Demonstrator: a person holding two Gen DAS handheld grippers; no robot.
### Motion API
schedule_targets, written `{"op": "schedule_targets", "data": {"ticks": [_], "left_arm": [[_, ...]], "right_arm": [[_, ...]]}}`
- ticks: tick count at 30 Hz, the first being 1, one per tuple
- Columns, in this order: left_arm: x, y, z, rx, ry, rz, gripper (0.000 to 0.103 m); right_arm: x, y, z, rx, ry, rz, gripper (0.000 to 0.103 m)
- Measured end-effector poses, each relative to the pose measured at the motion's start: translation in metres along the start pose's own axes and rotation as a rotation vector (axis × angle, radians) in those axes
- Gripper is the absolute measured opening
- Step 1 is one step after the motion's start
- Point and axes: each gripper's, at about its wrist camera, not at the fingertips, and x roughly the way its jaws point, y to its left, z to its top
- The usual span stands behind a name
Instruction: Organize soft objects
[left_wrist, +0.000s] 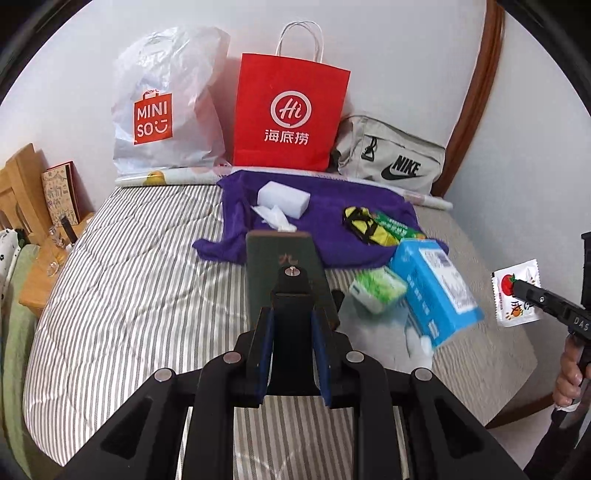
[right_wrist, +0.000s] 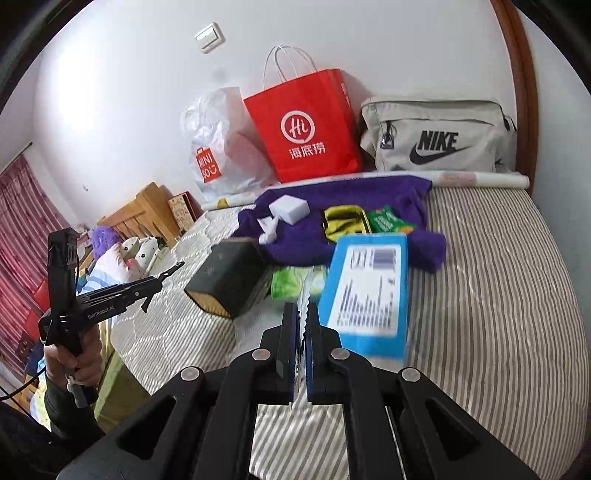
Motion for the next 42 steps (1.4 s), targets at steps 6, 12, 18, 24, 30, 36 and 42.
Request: {"op": "schedule_targets", "data": {"ticks": [6, 12, 18, 24, 30, 36, 42], "left_arm": [[0.011, 0.004, 0.026, -0.018, -0.010, -0.002, 0.020], [0.032, 0.007, 0.046, -0.047, -0.003, -0.007, 0.020], [0.052, 0.008, 0.064, -0.050, 0.004, -0.005, 0.020], [0.073, 0.008, 0.080, -0.060, 0.013, 0.006, 0.020], [0.096, 0.008, 0.092, -0.096, 0.022, -0.005, 0.020], [0.117, 0.006, 0.104, -0.096, 0.037, 0.010, 0.020], [0.136, 0.009, 0.118, -0.100, 0.038, 0.022, 0.020]], "right_arm": [[0.016, -0.005, 0.029, -0.028, -0.010, 0.000, 0.004], [0.030, -0.013, 0.054, -0.031, -0.018, 0.005, 0.004], [0.048, -0.026, 0.077, -0.031, -0.024, 0.005, 0.004], [0.070, -0.039, 0.095, -0.040, -0.012, 0.017, 0.004], [0.092, -0.058, 0.113, -0.041, 0.027, 0.039, 0.004], [0.119, -0.071, 0.123, -0.037, 0.067, 0.056, 0.004], [0.150, -0.082, 0.127, -0.029, 0.121, 0.062, 0.004]]}}
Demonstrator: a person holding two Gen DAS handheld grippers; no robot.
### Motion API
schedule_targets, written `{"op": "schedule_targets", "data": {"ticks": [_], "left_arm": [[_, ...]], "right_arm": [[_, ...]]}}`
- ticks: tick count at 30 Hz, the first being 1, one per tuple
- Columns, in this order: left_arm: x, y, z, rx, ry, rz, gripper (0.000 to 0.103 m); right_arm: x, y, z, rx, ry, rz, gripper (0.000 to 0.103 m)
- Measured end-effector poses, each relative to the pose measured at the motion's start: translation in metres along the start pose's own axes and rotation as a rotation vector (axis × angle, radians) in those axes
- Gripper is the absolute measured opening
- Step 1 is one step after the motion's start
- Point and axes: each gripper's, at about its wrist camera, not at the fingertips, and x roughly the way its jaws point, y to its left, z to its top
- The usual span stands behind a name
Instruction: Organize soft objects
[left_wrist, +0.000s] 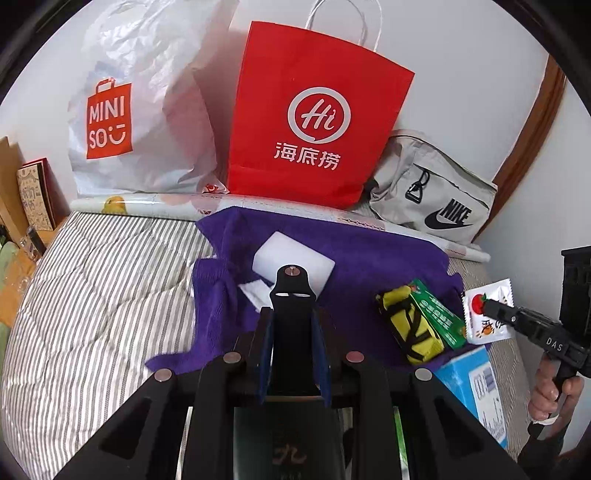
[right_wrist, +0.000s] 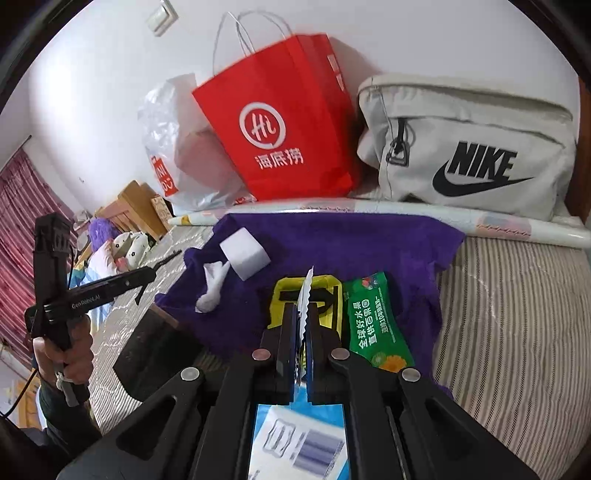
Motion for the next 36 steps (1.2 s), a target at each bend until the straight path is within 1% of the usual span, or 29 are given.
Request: {"op": "schedule_targets", "data": {"ticks": [7, 8, 11, 14, 18, 20, 23, 25, 27, 29, 30, 31, 32, 33, 34, 36], "left_arm": [[0.027, 0.008, 0.008, -0.019, 0.016, 0.005, 0.020], [0.031, 0.009, 0.010, -0.025, 0.023, 0.008, 0.020], [0.047, 0.012, 0.013, -0.039, 0.069, 0.021, 0.020], [0.054, 0.012, 0.015, -0.034, 0.085, 0.024, 0.020], [0.060, 0.014, 0.018, -0.034, 0.095, 0.061, 0.020], [0.064, 0.016, 0.020, -0.048, 0.108, 0.045, 0.020], [0.067, 0.014, 0.020, -0.041, 0.119, 0.061, 0.020], [0.068, 0.014, 0.021, -0.044, 0.132, 0.049, 0.020], [0.070, 0.015, 0.021, -0.055, 0.146, 0.040, 0.020], [0.072, 0.016, 0.021, -0.065, 0.163, 0.041, 0.020], [0.073, 0.017, 0.021, -0.069, 0.167, 0.039, 0.020], [0.073, 0.018, 0.021, -0.075, 0.169, 0.035, 0.022], [0.073, 0.019, 0.021, -0.081, 0.173, 0.035, 0.026], [0.072, 0.020, 0.021, -0.087, 0.179, 0.034, 0.027], [0.070, 0.021, 0.021, -0.091, 0.177, 0.028, 0.028], [0.066, 0.021, 0.021, -0.092, 0.174, 0.031, 0.028]], "right_arm": [[0.034, -0.004, 0.002, 0.008, 0.081, 0.037, 0.004], [0.039, -0.005, 0.001, 0.018, 0.100, 0.057, 0.004], [0.052, -0.011, -0.002, 0.049, 0.135, 0.073, 0.005], [0.057, -0.017, -0.002, 0.066, 0.147, 0.072, 0.008], [0.059, -0.024, -0.003, 0.082, 0.157, 0.072, 0.010], [0.059, -0.026, -0.004, 0.083, 0.161, 0.067, 0.011], [0.059, -0.026, -0.003, 0.077, 0.167, 0.056, 0.014], [0.057, -0.027, -0.002, 0.070, 0.170, 0.045, 0.015], [0.055, -0.027, -0.002, 0.067, 0.164, 0.036, 0.024], [0.054, -0.026, -0.001, 0.064, 0.165, 0.032, 0.050], [0.053, -0.026, -0.001, 0.061, 0.163, 0.023, 0.054], [0.053, -0.025, -0.001, 0.054, 0.157, 0.013, 0.056], [0.052, -0.024, 0.000, 0.034, 0.149, -0.013, 0.056], [0.052, -0.023, 0.000, 0.024, 0.150, -0.034, 0.056], [0.052, -0.021, 0.000, 0.008, 0.152, -0.069, 0.056], [0.049, -0.018, -0.001, -0.011, 0.141, -0.105, 0.056]]}}
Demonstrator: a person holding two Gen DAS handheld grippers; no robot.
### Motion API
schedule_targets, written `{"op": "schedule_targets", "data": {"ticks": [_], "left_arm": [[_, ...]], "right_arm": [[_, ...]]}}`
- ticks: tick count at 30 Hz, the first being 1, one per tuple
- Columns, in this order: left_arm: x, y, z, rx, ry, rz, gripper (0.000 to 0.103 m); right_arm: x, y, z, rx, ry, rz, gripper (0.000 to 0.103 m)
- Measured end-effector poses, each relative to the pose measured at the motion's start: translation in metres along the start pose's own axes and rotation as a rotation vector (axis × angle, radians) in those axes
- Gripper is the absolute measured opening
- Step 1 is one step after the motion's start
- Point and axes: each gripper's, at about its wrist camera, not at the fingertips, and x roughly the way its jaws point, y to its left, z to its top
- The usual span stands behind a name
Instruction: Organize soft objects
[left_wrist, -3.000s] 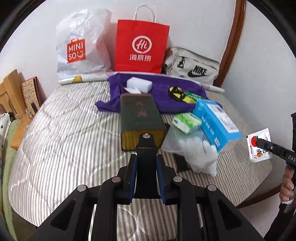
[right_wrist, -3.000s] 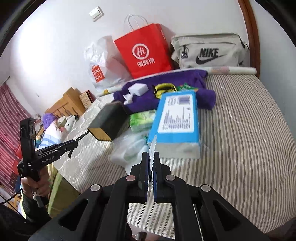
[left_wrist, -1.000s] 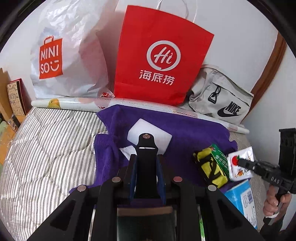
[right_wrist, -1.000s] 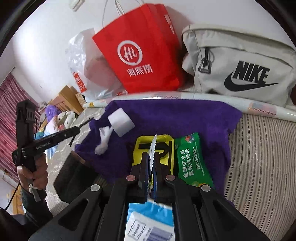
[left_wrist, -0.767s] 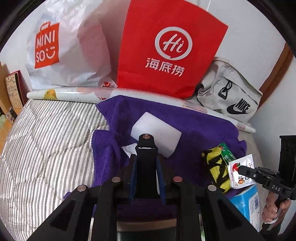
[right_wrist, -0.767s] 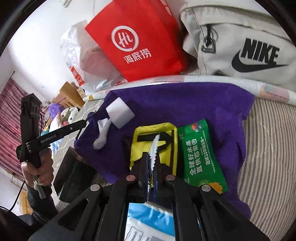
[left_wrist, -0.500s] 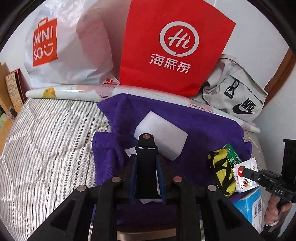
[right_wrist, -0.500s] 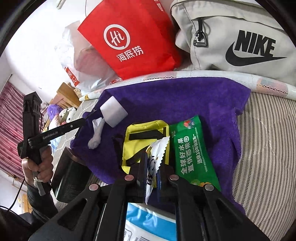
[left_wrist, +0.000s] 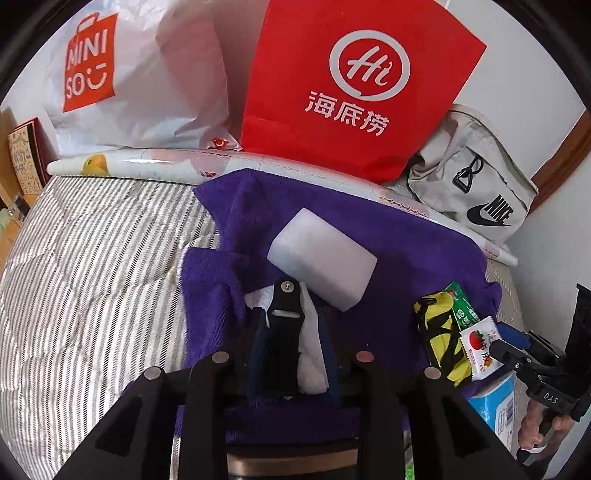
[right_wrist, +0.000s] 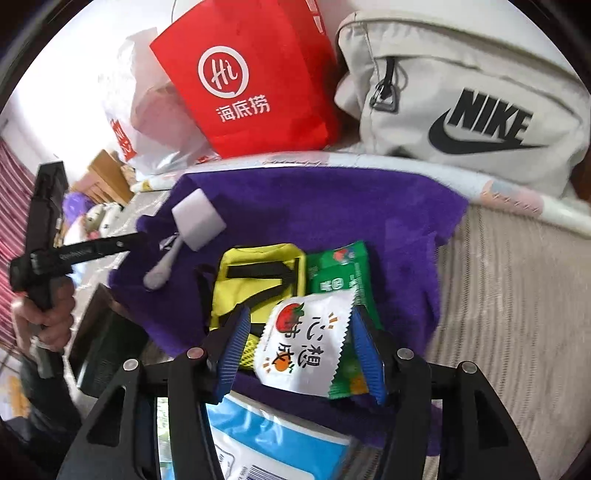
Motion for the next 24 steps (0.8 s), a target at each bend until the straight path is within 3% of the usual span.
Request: {"op": "schedule_targets", "data": {"ticks": [6, 13, 16, 19, 24], "left_arm": [[-0.029, 0.000, -0.012, 0.022, -0.032, -0.002, 0.028], [-0.072, 0.008, -0.041, 0.040, -0.069, -0.012, 0.028], [-0.090, 0.017, -0.057, 0.040, -0.086, -0.014, 0.029], [-0.101, 0.026, -0.073, 0.043, -0.099, -0.016, 0.042], [-0.112, 0.039, -0.091, 0.045, -0.121, -0.030, 0.042]], "right_arm": [[-0.028, 0.012, -0.008, -0.013, -0.044, -0.042, 0.056], [-0.060, 0.064, -0.039, -0.071, -0.091, -0.028, 0.057], [-0.059, 0.095, -0.056, -0.120, -0.083, -0.020, 0.059], [-0.053, 0.119, -0.071, -0.162, -0.067, -0.045, 0.060], [-0.036, 0.153, -0.091, -0.232, -0.025, -0.068, 0.060]]}}
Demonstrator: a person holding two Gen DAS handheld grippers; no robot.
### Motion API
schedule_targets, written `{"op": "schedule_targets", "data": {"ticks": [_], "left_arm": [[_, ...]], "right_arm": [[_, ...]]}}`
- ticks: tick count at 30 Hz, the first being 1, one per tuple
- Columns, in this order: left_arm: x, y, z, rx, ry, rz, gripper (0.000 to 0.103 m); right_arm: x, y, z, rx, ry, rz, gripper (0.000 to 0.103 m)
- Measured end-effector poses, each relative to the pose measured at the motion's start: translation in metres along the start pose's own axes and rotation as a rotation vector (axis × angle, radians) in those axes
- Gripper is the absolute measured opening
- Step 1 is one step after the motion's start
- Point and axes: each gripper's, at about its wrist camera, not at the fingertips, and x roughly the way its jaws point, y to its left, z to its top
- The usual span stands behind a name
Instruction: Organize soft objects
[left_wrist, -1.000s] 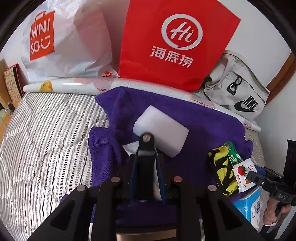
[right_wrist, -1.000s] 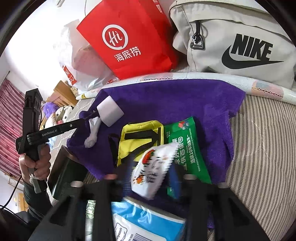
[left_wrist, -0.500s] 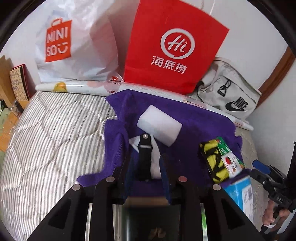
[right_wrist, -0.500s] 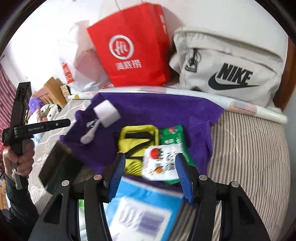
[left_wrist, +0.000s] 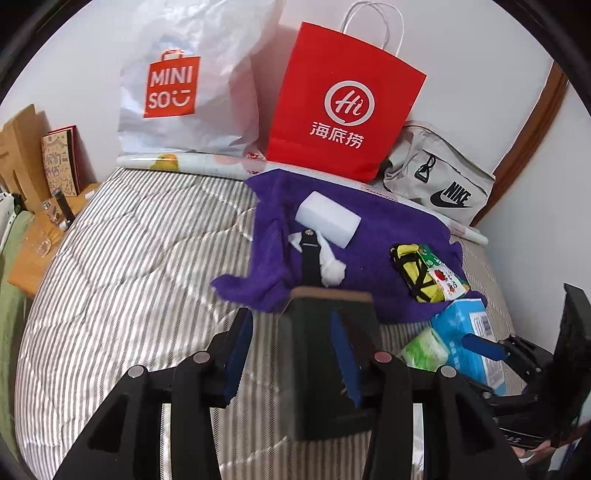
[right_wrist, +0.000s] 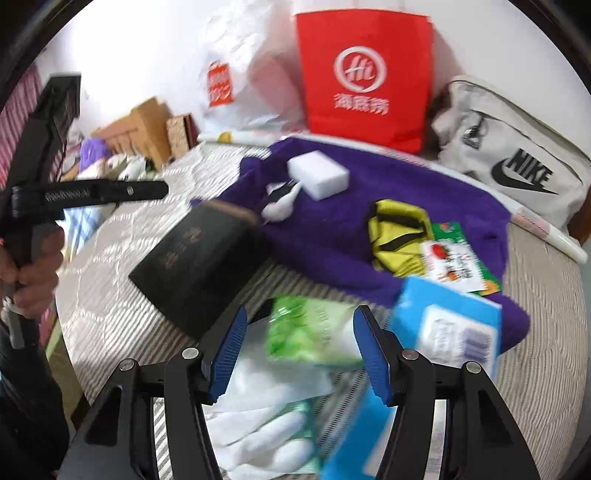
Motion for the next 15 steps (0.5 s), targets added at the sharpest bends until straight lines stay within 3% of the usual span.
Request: {"op": "schedule_targets", "data": {"ticks": [15], "left_arm": [[0.001, 0.043, -0.035, -0.052, 0.005, -0.108, 0.042]], "right_arm": [[0.054, 0.038, -0.019, -0.138, 0.106, -0.290, 0.059]]}}
